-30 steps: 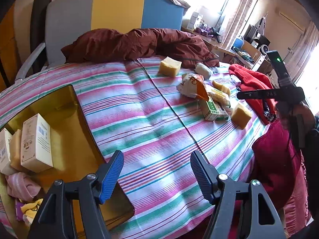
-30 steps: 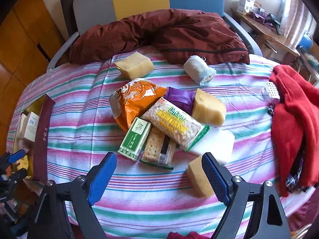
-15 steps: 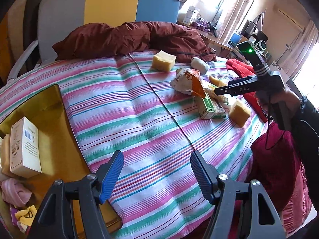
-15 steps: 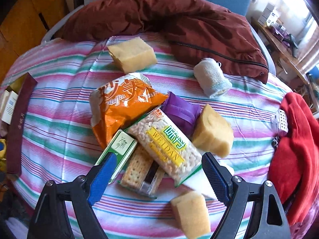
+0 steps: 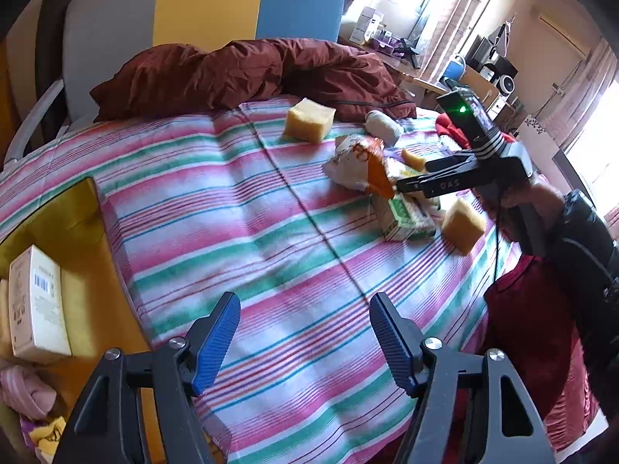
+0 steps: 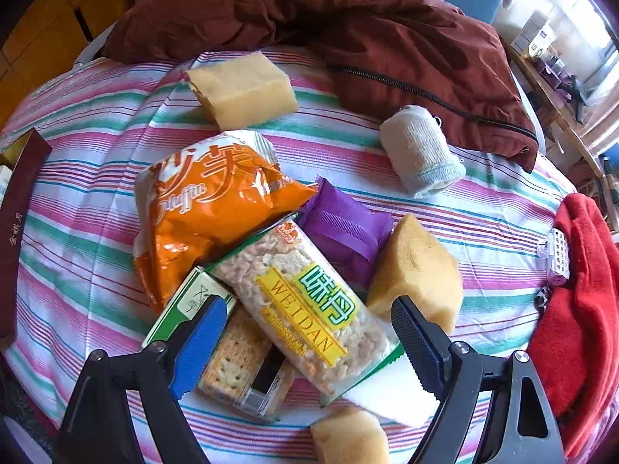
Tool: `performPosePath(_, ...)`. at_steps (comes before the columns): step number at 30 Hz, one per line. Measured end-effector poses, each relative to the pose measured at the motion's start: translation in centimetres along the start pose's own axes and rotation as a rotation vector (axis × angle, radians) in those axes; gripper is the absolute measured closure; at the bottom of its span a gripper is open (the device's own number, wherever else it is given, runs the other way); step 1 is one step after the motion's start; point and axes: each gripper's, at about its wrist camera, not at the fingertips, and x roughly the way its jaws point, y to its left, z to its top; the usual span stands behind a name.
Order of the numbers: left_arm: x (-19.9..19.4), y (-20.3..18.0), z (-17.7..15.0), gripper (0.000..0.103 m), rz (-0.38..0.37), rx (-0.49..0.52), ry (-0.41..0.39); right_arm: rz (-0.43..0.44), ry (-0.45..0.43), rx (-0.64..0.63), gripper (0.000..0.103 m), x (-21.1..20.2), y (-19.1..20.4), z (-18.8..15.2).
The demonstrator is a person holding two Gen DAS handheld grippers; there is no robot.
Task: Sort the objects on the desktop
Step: 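Lower the right gripper toward the yellow sponge beside the snack packets, then grasp the Weidan cracker packet with the right gripper while the left grasps the orange chip bag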
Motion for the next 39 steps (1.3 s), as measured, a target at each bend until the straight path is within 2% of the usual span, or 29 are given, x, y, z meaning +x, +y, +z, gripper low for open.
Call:
performPosePath(5, 0.5, -1.2, 2.2, 0.032, -0.024, 0.021, -0.011, 0.045, -0.026, 0.001, 0.02, 0.2, -0.6, 0.1)
performPosePath(10, 2.0, -2.4, 4.3, 0.032, -0.046, 0.036, 0.001, 0.114, -0.044, 0.03, 0.021, 0.5, -1.3, -0.2)
performPosePath(12, 2.8, -2.8, 5.2, 0.032, -0.06, 0.041, 0.014, 0.139, -0.046, 0.029, 0.029, 0.4, -1.4, -0.4)
performPosePath(13, 3.1, -3.1, 5.5, 0.032, -0.062, 0.045, 0.018, 0.145, -0.048, 0.02, 0.041, 0.2, -1.3, -0.5)
performPosePath(17, 4.8, -4.1, 7.1, 0.032, -0.058, 0.075, 0.028, 0.152, -0.057, -0.028, 0.049, -0.4, -0.5, -0.8)
performPosePath(23, 8.3, -4.7, 10.8, 0.027, -0.077, 0.103, 0.057, 0.148, -0.056, -0.049, 0.05, -0.7, 0.0, -0.8)
performPosePath(29, 11.5, -5.4, 13.7, 0.026, -0.089, 0.127, 0.077, 0.147, -0.055, -0.055, 0.05, -1.0, 0.2, -1.3)
performPosePath(33, 14.1, -6.3, 15.2, 0.026, -0.079, 0.196, 0.099, 0.154, -0.051, -0.046, 0.049, -0.9, -0.1, -1.2)
performPosePath(39, 17.7, -6.4, 16.3, 0.026, -0.111, 0.194, 0.158, 0.158, -0.048, -0.042, 0.049, -1.0, -0.6, -1.1)
